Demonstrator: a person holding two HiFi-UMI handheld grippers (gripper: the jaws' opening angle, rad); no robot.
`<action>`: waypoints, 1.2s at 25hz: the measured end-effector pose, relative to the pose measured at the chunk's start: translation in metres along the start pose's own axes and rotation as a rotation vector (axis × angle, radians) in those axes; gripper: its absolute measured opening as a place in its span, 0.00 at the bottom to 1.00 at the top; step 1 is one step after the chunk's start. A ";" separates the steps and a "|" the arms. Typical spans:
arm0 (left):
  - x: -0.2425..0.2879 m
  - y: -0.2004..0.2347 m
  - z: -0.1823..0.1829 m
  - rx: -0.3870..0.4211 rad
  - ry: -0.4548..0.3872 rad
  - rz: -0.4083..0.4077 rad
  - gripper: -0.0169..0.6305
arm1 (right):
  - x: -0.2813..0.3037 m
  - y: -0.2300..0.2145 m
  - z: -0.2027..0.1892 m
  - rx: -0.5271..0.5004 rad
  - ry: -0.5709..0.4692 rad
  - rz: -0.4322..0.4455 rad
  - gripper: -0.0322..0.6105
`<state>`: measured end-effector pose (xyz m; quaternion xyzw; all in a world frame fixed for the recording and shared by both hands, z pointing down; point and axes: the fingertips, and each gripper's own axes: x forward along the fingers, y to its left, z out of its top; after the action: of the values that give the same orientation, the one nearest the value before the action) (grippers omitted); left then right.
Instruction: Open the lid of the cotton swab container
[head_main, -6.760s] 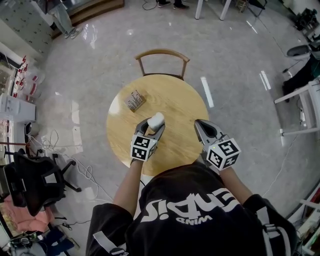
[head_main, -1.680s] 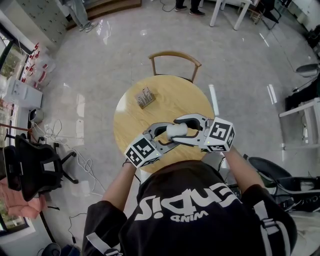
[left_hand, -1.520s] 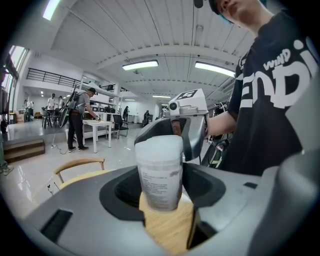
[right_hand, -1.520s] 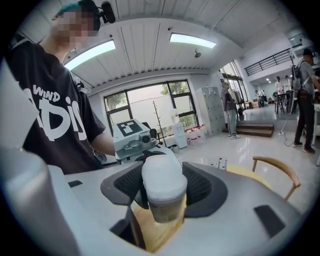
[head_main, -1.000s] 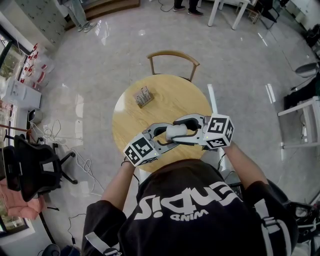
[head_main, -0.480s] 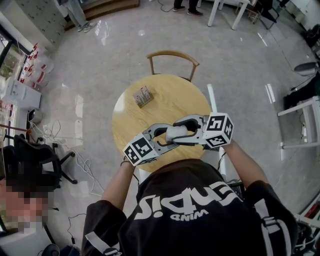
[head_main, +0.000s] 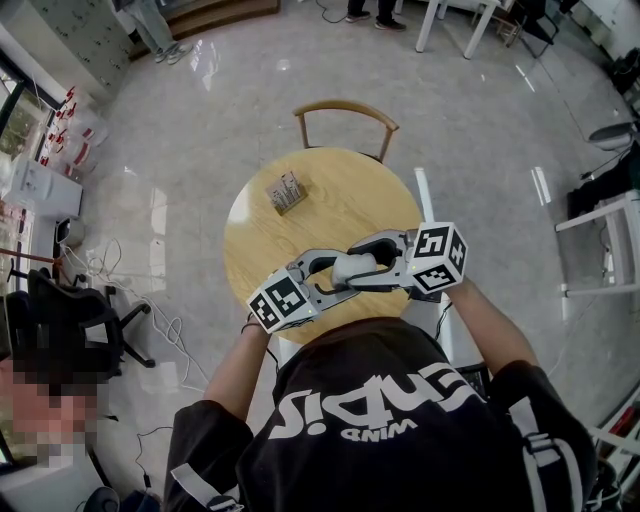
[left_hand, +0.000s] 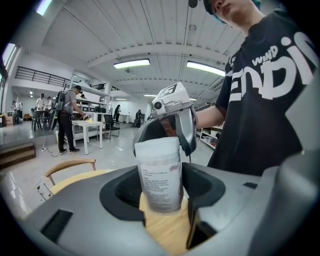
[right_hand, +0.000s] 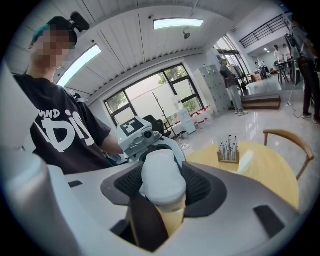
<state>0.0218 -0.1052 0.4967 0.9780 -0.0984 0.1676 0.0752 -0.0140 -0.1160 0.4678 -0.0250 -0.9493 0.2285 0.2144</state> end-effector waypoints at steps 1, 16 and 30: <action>0.000 -0.001 0.000 0.007 0.003 -0.001 0.40 | 0.000 0.001 -0.001 0.003 0.007 0.002 0.42; 0.002 -0.009 0.003 0.124 0.032 -0.007 0.38 | -0.013 0.010 0.018 0.217 -0.083 0.172 0.40; 0.001 -0.011 0.004 0.120 0.062 -0.042 0.38 | -0.014 0.009 0.015 0.268 -0.086 0.204 0.41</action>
<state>0.0264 -0.0951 0.4921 0.9770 -0.0651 0.2017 0.0231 -0.0079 -0.1166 0.4459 -0.0827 -0.9111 0.3747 0.1504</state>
